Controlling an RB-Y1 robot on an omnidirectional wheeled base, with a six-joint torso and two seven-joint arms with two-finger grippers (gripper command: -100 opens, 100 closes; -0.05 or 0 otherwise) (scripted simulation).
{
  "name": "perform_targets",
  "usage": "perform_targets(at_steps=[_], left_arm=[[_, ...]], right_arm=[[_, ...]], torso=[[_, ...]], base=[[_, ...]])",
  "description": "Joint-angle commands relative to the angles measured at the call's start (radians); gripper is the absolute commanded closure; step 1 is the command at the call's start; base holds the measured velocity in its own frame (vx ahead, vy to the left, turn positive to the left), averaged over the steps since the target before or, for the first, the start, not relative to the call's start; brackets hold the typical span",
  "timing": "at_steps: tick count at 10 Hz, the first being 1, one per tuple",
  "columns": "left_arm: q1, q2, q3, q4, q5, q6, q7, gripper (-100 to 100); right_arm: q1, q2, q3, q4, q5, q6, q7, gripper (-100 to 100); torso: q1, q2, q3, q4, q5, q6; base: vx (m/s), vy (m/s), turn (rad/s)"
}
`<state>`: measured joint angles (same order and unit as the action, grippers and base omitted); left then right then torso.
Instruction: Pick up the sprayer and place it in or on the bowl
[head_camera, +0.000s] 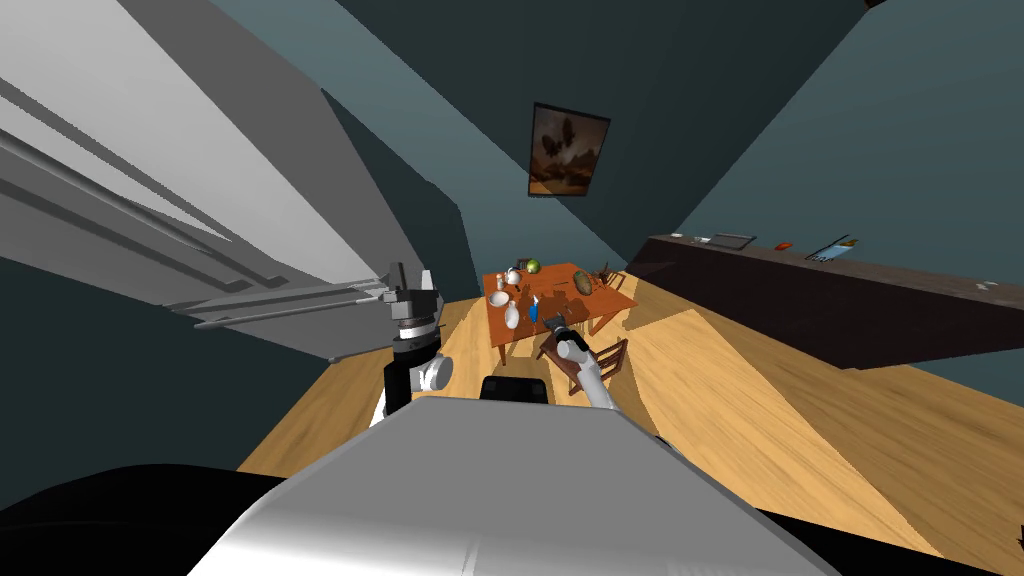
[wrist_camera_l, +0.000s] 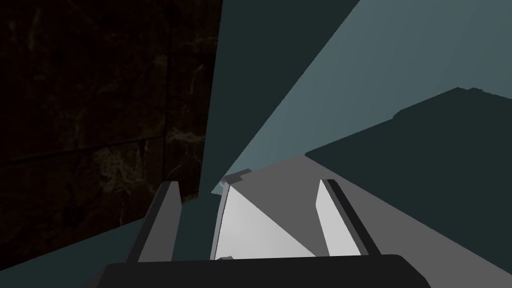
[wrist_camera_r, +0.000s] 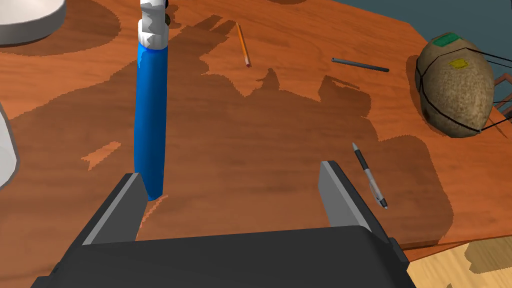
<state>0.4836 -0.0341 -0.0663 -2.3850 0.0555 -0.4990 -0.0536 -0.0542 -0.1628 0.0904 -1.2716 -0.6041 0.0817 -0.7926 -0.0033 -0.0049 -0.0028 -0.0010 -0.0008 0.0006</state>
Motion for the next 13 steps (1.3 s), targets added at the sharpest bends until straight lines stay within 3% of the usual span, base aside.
perform_targets(at_steps=[1, 4, 8, 11, 12, 13], left_arm=[[0.0, 0.0, 0.0, 0.0, 0.0, 0.0, 0.0, 0], [0.0, 0.0, 0.0, 0.0, 0.0, 0.0, 0.0, 0], [0.0, 0.0, 0.0, 0.0, 0.0, 0.0, 0.0, 0], [0.0, 0.0, 0.0, 0.0, 0.0, 0.0, 0.0, 0], [0.0, 0.0, 0.0, 0.0, 0.0, 0.0, 0.0, 0], [0.0, 0.0, 0.0, 0.0, 0.0, 0.0, 0.0, 0]], right_arm=[[-0.032, 0.027, -0.015, 0.049, -0.008, 0.049, -0.009, -100], [-0.049, 0.04, -0.02, 0.074, -0.015, 0.069, -0.015, -100], [-0.102, 0.112, -0.041, 0.148, -0.037, 0.13, -0.031, -100], [-0.123, 0.174, -0.056, 0.174, -0.045, 0.15, -0.037, -100], [-0.121, 0.158, -0.05, 0.172, -0.048, 0.146, -0.036, -100], [-0.121, 0.159, -0.05, 0.172, -0.049, 0.146, -0.036, 0]], torso=[[0.0, 0.0, 0.0, 0.0, 0.0, 0.0], [0.003, 0.001, 0.001, 0.0, 0.001, 0.0], [0.001, -0.001, 0.0, 0.0, 0.0, 0.0], [-0.001, 0.0, 0.0, 0.0, 0.0, 0.001], [-0.001, 0.0, 0.0, 0.0, 0.0, 0.001], [0.001, 0.001, 0.001, 0.0, 0.0, 0.001]], base=[[0.059, -0.05, 0.135], [0.029, -0.024, 0.045], [0.055, -0.056, 0.085], [0.059, -0.083, 0.022], [0.026, -0.033, 0.008], [0.005, -0.007, 0.0]])
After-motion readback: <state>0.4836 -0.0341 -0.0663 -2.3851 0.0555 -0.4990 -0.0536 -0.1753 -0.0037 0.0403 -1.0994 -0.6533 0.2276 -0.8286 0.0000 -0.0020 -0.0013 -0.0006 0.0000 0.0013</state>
